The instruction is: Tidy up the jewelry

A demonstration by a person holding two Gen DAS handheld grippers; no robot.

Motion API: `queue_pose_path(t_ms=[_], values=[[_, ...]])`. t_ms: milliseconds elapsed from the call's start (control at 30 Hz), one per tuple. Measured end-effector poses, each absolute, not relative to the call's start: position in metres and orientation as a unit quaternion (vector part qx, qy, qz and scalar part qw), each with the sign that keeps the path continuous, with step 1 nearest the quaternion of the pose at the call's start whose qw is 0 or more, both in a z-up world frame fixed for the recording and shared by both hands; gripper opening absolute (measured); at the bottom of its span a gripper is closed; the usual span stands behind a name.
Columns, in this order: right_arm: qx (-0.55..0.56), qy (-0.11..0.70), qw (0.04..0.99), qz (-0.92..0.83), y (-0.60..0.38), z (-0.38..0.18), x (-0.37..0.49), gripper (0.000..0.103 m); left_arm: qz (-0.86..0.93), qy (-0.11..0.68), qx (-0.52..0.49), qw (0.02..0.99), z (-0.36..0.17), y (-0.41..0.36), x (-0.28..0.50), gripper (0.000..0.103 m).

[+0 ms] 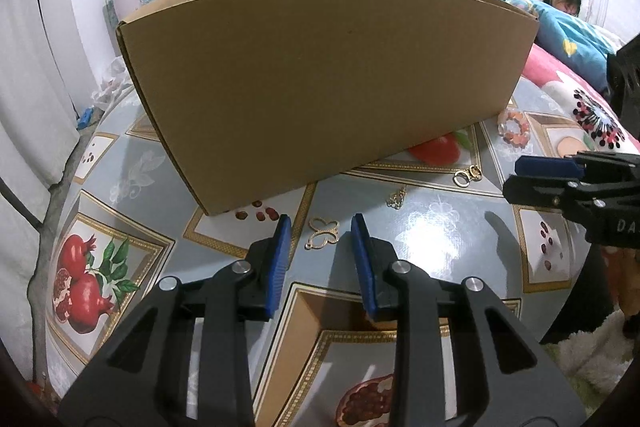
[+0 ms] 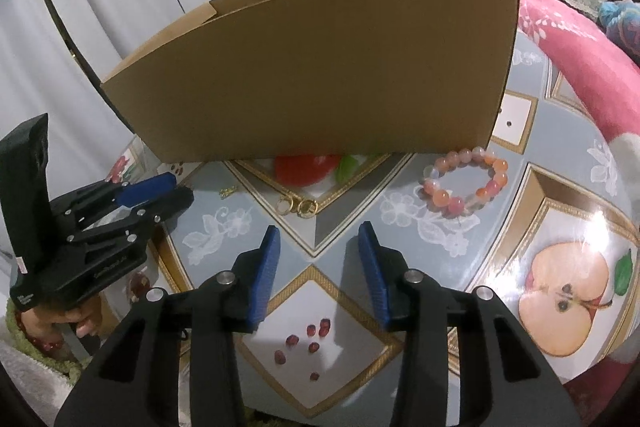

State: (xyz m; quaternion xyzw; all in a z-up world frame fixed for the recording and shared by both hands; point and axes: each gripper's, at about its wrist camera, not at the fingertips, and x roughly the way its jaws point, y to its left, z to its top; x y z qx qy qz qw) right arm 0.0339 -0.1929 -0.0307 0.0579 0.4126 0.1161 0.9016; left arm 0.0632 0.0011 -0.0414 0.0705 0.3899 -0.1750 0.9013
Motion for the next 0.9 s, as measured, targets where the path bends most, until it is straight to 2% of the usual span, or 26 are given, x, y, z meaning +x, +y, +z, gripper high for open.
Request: queue_pose_path(t_ms=[333, 467, 767, 833, 900], values=[[0.001, 0.414, 0.902, 0.119, -0.172, -0.034, 0.053, 0.030, -0.178, 0.387, 0.072, 0.902, -0.042, 0.003, 0.062, 0.029], [-0.029, 0.414, 0.902, 0.123, -0.165, -0.035, 0.058, 0.021, -0.175, 0.391, 0.070, 0.901, -0.043, 0.004, 0.062, 0.029], [-0.061, 0.420, 0.895, 0.137, -0.153, -0.035, 0.062, 0.019, -0.179, 0.394, 0.073, 0.899, -0.043, 0.008, 0.061, 0.029], [-0.062, 0.419, 0.895, 0.139, -0.153, -0.035, 0.061, 0.011, -0.179, 0.392, 0.074, 0.899, -0.042, 0.008, 0.060, 0.029], [-0.059, 0.420, 0.895, 0.139, -0.151, -0.035, 0.062, 0.010, -0.180, 0.391, 0.076, 0.900, -0.042, 0.008, 0.060, 0.029]])
